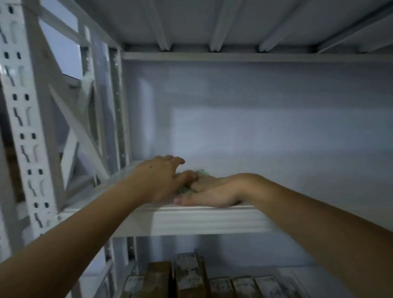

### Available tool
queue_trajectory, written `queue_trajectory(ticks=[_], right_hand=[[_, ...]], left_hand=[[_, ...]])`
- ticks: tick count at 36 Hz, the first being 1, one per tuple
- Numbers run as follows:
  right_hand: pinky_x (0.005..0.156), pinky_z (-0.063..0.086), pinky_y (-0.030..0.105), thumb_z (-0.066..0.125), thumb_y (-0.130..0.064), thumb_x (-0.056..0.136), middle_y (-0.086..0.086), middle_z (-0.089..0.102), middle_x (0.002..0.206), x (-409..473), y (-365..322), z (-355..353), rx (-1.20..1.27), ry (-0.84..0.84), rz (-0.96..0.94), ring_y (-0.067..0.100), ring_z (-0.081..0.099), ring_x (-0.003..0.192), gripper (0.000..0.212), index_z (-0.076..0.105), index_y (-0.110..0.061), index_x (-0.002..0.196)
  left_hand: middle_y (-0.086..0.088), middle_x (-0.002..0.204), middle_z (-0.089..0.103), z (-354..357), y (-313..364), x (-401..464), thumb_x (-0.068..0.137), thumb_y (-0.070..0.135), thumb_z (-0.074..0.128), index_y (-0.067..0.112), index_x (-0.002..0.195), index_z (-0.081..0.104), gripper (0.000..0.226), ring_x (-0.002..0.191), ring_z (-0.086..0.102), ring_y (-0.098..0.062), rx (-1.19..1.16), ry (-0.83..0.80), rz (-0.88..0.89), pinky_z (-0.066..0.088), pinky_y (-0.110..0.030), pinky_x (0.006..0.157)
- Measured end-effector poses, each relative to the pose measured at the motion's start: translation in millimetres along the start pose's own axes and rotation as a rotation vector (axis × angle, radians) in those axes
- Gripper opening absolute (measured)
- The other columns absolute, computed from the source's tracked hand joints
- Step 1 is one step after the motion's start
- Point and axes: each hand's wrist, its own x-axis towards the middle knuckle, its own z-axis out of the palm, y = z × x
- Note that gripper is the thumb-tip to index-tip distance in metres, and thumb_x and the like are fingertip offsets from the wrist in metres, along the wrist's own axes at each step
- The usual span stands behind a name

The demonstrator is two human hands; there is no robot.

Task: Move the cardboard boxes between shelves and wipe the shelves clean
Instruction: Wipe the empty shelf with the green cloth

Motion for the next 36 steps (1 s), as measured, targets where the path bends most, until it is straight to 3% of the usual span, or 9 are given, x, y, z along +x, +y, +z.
queue_trajectory(ticks=[8, 13, 17, 22, 26, 29, 31, 34, 36], right_hand=[[0.126, 0.003, 0.049, 0.027, -0.092, 0.083, -0.007, -0.007, 0.171, 41.4, -83.6, 11.9, -0.027, -0.031, -0.143, 0.015, -0.01, 0.156, 0.099, 0.002, -0.037, 0.162], [0.126, -0.006, 0.039, 0.024, -0.081, 0.093, -0.019, -0.007, 0.169, 49.8, -66.2, 5.8, 0.024, -0.026, -0.197, 0.001, -0.011, 0.153, 0.082, 0.0, -0.042, 0.162], [0.127, -0.002, 0.041, 0.019, -0.077, 0.097, -0.024, 0.006, 0.167, 88.7, -21.3, -7.1, 0.065, 0.036, -0.138, 0.003, 0.002, 0.154, 0.064, 0.01, -0.055, 0.157], [0.119, -0.009, 0.029, 0.014, -0.053, 0.109, -0.014, -0.008, 0.169, 134.5, 33.7, -23.4, -0.064, 0.03, 0.034, 0.013, -0.007, 0.156, 0.058, -0.003, -0.038, 0.162], [0.121, -0.008, 0.033, 0.015, -0.069, 0.102, -0.013, -0.011, 0.169, 154.1, 32.5, -35.1, -0.15, -0.056, 0.136, 0.011, -0.007, 0.156, 0.072, -0.008, -0.035, 0.162], [0.119, -0.009, 0.03, 0.013, -0.074, 0.098, -0.011, -0.015, 0.169, 142.9, 23.0, -29.2, -0.207, -0.064, 0.074, 0.012, -0.012, 0.156, 0.079, -0.013, -0.034, 0.161], [0.123, -0.011, 0.035, 0.013, -0.077, 0.095, -0.015, -0.021, 0.167, 114.9, 11.8, -23.4, -0.167, -0.08, -0.039, 0.01, -0.019, 0.154, 0.079, -0.017, -0.041, 0.158], [0.121, -0.017, 0.031, 0.014, -0.077, 0.095, -0.021, -0.03, 0.161, 68.5, -0.4, -17.8, -0.122, -0.158, -0.204, 0.001, -0.032, 0.146, 0.075, -0.019, -0.047, 0.156], [0.122, -0.018, 0.028, 0.005, -0.094, 0.08, -0.022, -0.032, 0.16, 57.7, -2.7, -8.8, -0.15, -0.154, -0.29, -0.004, -0.034, 0.143, 0.094, -0.017, -0.045, 0.157]], left_hand=[[0.001, 0.158, 0.043, -10.8, -81.5, -44.8, 0.102, 0.066, 0.027, 0.03, 0.155, 0.037, 0.066, 0.14, 0.044, -0.022, 0.025, -0.037, -0.087, 0.039, -0.043, 0.113], [0.001, 0.164, 0.031, -14.7, -94.7, -55.8, 0.107, 0.056, 0.021, 0.042, 0.155, 0.032, 0.052, 0.146, 0.034, -0.024, 0.139, -0.126, -0.009, 0.037, -0.045, 0.115], [0.004, 0.157, 0.042, -8.0, -90.0, -56.8, 0.105, 0.061, 0.024, 0.033, 0.154, 0.036, 0.058, 0.138, 0.043, -0.019, 0.024, -0.09, -0.025, 0.037, -0.036, 0.108], [0.008, 0.159, 0.039, 5.5, -91.1, -54.4, 0.101, 0.067, 0.023, 0.033, 0.156, 0.033, 0.066, 0.142, 0.04, -0.014, -0.097, -0.076, -0.06, 0.034, -0.036, 0.115], [0.006, 0.159, 0.04, 9.1, -93.0, -50.3, 0.106, 0.059, 0.027, 0.035, 0.154, 0.036, 0.054, 0.141, 0.04, -0.015, -0.099, -0.141, -0.066, 0.034, -0.035, 0.115], [0.003, 0.141, 0.057, 13.6, -93.5, -48.3, 0.103, 0.061, 0.033, 0.036, 0.135, 0.055, 0.046, 0.126, 0.053, -0.018, -0.204, -0.087, -0.113, 0.042, -0.039, 0.109], [0.006, 0.12, 0.063, 14.9, -96.1, -47.4, 0.103, 0.063, 0.026, 0.044, 0.108, 0.053, 0.034, 0.108, 0.058, -0.013, -0.181, -0.086, -0.071, 0.047, -0.041, 0.1], [0.013, 0.096, 0.06, 14.3, -100.5, -49.0, 0.097, 0.072, 0.015, 0.04, 0.091, 0.049, 0.047, 0.088, 0.057, -0.006, -0.196, -0.019, -0.041, 0.052, -0.04, 0.087], [0.013, 0.089, 0.058, 15.7, -101.4, -49.5, 0.094, 0.077, 0.012, 0.038, 0.087, 0.05, 0.055, 0.084, 0.057, -0.005, -0.217, 0.022, -0.027, 0.052, -0.039, 0.081]])
